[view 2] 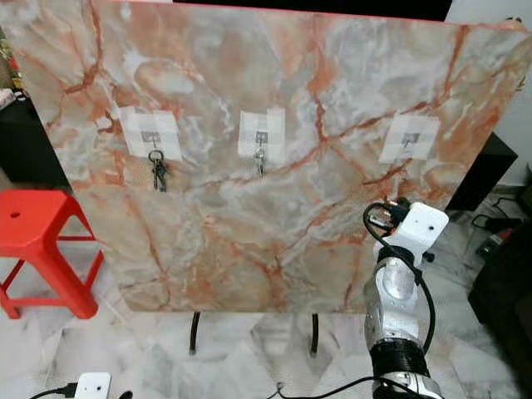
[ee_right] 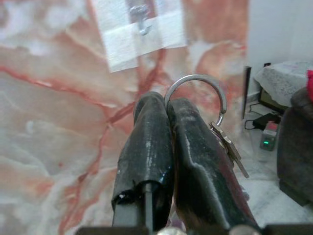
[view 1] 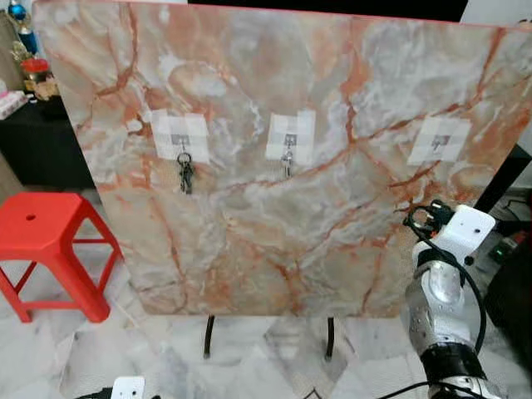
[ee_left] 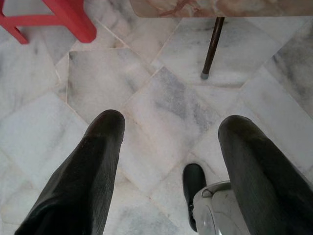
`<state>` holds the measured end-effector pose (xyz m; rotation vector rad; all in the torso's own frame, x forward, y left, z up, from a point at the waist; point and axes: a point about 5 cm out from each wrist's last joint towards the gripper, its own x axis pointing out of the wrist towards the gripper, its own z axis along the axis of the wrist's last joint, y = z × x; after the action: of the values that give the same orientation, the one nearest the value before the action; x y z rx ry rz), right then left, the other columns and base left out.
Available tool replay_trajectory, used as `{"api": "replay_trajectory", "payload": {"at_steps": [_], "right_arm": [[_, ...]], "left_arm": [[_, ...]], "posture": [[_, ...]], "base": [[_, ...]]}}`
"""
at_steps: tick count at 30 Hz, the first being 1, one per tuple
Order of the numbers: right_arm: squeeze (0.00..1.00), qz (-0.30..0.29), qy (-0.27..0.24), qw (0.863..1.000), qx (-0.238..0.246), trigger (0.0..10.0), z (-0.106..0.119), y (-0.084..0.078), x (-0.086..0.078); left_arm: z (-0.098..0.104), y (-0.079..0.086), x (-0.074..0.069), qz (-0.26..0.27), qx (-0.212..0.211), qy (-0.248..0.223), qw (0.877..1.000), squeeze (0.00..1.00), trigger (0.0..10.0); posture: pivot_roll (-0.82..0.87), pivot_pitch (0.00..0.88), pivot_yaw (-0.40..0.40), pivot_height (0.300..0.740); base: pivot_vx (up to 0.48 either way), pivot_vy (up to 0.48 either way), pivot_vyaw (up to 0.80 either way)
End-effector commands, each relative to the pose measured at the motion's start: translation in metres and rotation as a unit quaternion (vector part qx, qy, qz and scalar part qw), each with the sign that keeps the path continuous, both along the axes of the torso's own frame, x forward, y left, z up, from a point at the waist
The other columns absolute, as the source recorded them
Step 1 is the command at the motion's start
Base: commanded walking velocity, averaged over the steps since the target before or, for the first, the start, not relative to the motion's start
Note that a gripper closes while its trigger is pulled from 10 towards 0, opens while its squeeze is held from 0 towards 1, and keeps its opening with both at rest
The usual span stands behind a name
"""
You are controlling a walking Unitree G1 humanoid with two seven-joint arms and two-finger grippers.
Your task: Hang keys on a hook
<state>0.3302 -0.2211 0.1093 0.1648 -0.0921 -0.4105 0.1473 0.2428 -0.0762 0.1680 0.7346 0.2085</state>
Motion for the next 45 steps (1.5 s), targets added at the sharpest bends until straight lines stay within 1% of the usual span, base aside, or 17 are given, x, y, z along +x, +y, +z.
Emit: {"api": "replay_trajectory", "payload": {"at_steps": [1,6,8,16,18,21,24,27,30,31,36,39,42,43,45], "right_arm": [[0.0,0.007,-0.023,1.0,0.002,10.0,0.014,0.005,0.007],[0.0,0.01,-0.027,1.0,0.012,10.0,0.015,0.01,0.009],[0.0,0.018,-0.028,0.999,0.013,10.0,0.016,0.015,0.01],[0.0,0.014,-0.033,0.999,0.016,10.0,0.017,0.016,0.01],[0.0,0.003,-0.036,0.999,0.016,10.0,0.018,0.013,0.009],[0.0,-0.033,-0.046,0.998,0.013,10.0,0.021,0.005,0.005],[0.0,-0.065,-0.046,0.997,0.007,10.0,0.022,-0.004,0.0],[0.0,-0.075,-0.045,0.996,0.004,10.0,0.022,-0.011,-0.001],[0.0,-0.075,-0.046,0.996,0.003,10.0,0.023,-0.012,-0.001],[0.0,-0.075,-0.047,0.996,-0.001,10.0,0.026,-0.018,0.001],[0.0,-0.073,-0.046,0.996,-0.009,10.0,0.034,-0.026,0.007],[0.0,-0.059,-0.04,0.997,-0.015,10.0,0.039,-0.029,0.013],[0.0,-0.06,-0.03,0.998,-0.023,10.0,0.042,-0.032,0.017],[0.0,-0.058,-0.02,0.998,-0.023,10.0,0.043,-0.032,0.021],[0.0,-0.053,-0.016,0.998,-0.022,10.0,0.044,-0.032,0.024]], "left_arm": [[-0.005,-0.001,-0.009,0.004,-0.008,0.02,1.0,0.0,10.0],[-0.006,-0.001,-0.011,0.005,-0.011,0.023,1.0,0.0,10.0],[-0.006,-0.001,-0.011,0.006,-0.012,0.023,1.0,0.0,10.0],[-0.005,-0.001,-0.011,0.006,-0.013,0.02,1.0,0.0,10.0],[-0.005,-0.001,-0.011,0.006,-0.013,0.019,1.0,0.0,10.0],[-0.006,-0.002,-0.011,0.005,-0.015,0.022,1.0,0.0,10.0],[-0.006,-0.003,-0.011,0.005,-0.016,0.021,1.0,0.0,10.0],[-0.006,-0.003,-0.011,0.004,-0.017,0.022,1.0,0.0,10.0],[-0.006,-0.003,-0.011,0.003,-0.017,0.022,1.0,0.0,10.0],[-0.006,-0.004,-0.01,0.0,-0.018,0.019,1.0,0.0,10.0],[-0.005,-0.005,-0.008,-0.002,-0.018,0.014,1.0,0.0,10.0],[-0.005,-0.005,-0.008,-0.003,-0.017,0.012,1.0,0.0,10.0],[-0.005,-0.006,-0.008,-0.005,-0.017,0.013,1.0,0.0,10.0],[-0.005,-0.005,-0.009,-0.004,-0.018,0.016,1.0,0.0,10.0],[-0.006,-0.004,-0.009,-0.004,-0.018,0.019,1.0,0.0,10.0]], "posture": [[0.0,0.0,-0.099,0.74],[0.0,0.0,-0.1,0.74],[0.0,0.0,-0.1,0.74],[0.0,0.0,-0.101,0.74],[0.0,0.0,-0.101,0.74],[0.0,0.0,-0.102,0.74],[0.0,0.0,-0.101,0.74],[0.0,0.0,-0.1,0.74],[0.0,0.0,-0.1,0.74],[0.0,0.0,-0.099,0.74],[0.0,0.0,-0.096,0.74],[0.0,0.0,-0.092,0.74],[0.0,0.0,-0.092,0.74],[0.0,0.0,-0.091,0.74],[0.0,0.0,-0.09,0.74]], "base": [[0.296,0.0,0.0],[0.154,0.0,0.0],[0.0,0.0,0.0],[0.0,0.0,0.0],[0.0,0.0,0.0],[0.0,0.0,0.0],[0.0,0.0,0.0],[0.0,0.0,0.0],[0.0,0.0,0.0],[0.0,0.0,0.0],[0.0,0.0,0.0],[0.0,0.0,0.0],[0.0,0.0,0.0],[0.0,0.0,0.0],[0.0,0.0,0.0]]}}
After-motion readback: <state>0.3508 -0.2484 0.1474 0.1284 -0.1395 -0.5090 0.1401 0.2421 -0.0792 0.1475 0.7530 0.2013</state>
